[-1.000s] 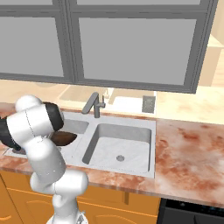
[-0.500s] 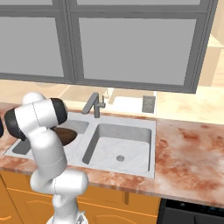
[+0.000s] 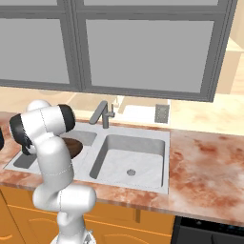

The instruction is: Place the bowl in the left basin and the pot in the right basin of the sink.

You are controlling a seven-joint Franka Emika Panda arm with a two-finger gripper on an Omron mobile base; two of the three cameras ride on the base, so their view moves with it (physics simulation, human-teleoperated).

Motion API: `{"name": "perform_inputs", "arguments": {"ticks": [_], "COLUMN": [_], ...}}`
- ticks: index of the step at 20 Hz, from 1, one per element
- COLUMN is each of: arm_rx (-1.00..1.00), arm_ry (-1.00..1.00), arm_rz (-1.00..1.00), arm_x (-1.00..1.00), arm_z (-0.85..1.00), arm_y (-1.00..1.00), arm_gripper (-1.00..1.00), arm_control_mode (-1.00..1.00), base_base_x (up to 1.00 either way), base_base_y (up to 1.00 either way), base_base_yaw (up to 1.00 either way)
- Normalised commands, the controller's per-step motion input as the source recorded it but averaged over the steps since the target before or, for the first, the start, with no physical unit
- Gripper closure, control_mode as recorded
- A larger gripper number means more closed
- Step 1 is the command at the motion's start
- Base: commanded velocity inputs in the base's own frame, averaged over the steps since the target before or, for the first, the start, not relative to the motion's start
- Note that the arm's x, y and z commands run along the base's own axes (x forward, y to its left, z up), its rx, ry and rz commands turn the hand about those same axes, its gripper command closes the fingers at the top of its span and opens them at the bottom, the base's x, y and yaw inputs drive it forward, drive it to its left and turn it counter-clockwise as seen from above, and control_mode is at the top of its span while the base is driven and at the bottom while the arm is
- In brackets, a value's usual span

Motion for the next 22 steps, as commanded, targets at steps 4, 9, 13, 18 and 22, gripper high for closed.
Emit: {"name": "perform_inputs", "arguments": {"ticks": [4,9,13,18,22], "arm_rx": [0.00,0.00,0.00,0.00,0.00], "arm_ry": [0.00,0.00,0.00,0.00,0.00], "arm_rz": [0.00,-0.03,-0.04,-0.06,-0.06], "arm_x": [0.07,0.02,0.02,0.00,0.00], "arm_z": [-0.13,-0.10,0.00,0.00,0.05], "arm_y": [0.00,0.01,0.02,0.10,0.08], "arm_gripper": [1.00,1.00,1.00,1.00,-1.00], "arm_control_mode": [-1.00,-1.00,-1.00,-1.00,-1.00], "base_base_x": [0.00,0.00,0.00,0.00,0.00], "base_base_y": [0.00,0.00,0.00,0.00,0.00], "base_base_yaw": [0.00,0.00,0.00,0.00,0.00]}}
